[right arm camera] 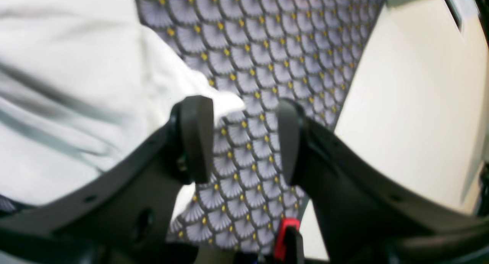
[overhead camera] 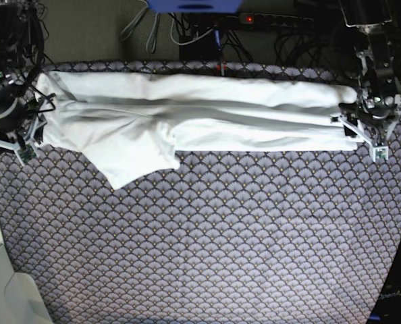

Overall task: Fold the T-shirt properly
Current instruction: 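Pull the right gripper's corner back along the folded edge and pinch it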

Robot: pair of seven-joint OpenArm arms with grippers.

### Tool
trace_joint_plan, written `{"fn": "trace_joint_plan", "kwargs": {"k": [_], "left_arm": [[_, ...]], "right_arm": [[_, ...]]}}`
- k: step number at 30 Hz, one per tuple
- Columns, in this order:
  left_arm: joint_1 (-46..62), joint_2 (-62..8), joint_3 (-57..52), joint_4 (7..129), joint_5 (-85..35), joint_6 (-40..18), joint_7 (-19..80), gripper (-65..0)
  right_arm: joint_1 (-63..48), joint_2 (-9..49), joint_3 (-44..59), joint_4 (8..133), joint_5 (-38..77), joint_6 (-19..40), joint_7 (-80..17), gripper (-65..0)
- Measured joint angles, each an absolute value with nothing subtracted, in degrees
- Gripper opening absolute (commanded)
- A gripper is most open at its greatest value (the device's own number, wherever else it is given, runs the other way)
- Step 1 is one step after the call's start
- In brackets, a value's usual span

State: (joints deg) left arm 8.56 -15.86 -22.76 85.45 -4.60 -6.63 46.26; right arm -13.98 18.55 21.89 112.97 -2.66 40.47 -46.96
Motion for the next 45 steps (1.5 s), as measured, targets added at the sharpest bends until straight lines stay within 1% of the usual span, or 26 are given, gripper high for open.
{"fn": "trace_joint_plan", "kwargs": {"k": [2,6,8,11,16,18,22,23,25,30,38,45], "left_arm": [[8.54,-15.86,-22.76,85.45,-4.60,-6.61,46.24,-30.3],[8.56,-15.84,-22.74,85.45,-4.58,-6.59,46.26,-30.3],[8.51,-15.86,-22.76,85.45,-4.58,-6.61,46.30,-30.3],[8.58,-15.77,-22.79,85.49,-4.71,-6.61,46.28,-30.3],[8.58,-15.68,-22.74,85.54,-4.60,-6.44,46.22,-30.3],[8.54,-15.90,-22.76,85.54,-4.75,-6.50,46.48,-30.3],[8.73,-15.90,-22.79,85.49,-4.78,-6.57,46.13,-30.3],[8.80,-15.86,-22.76,85.54,-4.78,-6.52,46.04,-30.3],[8.88,-15.88,-22.79,85.54,-4.80,-6.48,45.84,-30.3],[8.88,-15.86,-22.79,85.54,-4.78,-6.48,45.87,-30.3],[8.88,-15.84,-22.79,85.54,-4.78,-6.48,45.87,-30.3],[8.88,-15.84,-22.79,85.54,-4.78,-6.46,45.87,-30.3]], "right_arm": [[-11.73,18.63,19.22,112.95,-3.18,40.32,-49.67,-36.6],[-5.13,18.11,9.34,112.92,-2.22,40.42,-55.18,-36.6],[-1.28,16.36,5.78,112.42,-2.68,40.25,-59.75,-36.5],[5.26,12.38,2.22,107.66,-2.28,40.38,-62.94,-36.5],[13.34,6.44,1.58,94.50,-2.68,40.23,-65.49,-36.5],[14.66,5.32,1.65,89.41,-2.44,40.12,-65.12,-34.8],[17.10,4.27,1.93,81.43,-2.50,40.10,-65.25,-24.0],[17.78,4.32,1.98,80.27,-2.55,40.10,-65.12,-21.9],[18.44,4.60,2.07,79.24,-2.52,40.05,-62.98,-19.9],[18.50,4.75,2.09,76.99,-2.57,40.07,-58.67,-19.7],[18.55,6.72,2.09,68.99,-2.09,40.05,-52.21,-19.7],[18.85,6.76,2.13,68.18,-2.31,40.05,-50.96,-19.8]]}}
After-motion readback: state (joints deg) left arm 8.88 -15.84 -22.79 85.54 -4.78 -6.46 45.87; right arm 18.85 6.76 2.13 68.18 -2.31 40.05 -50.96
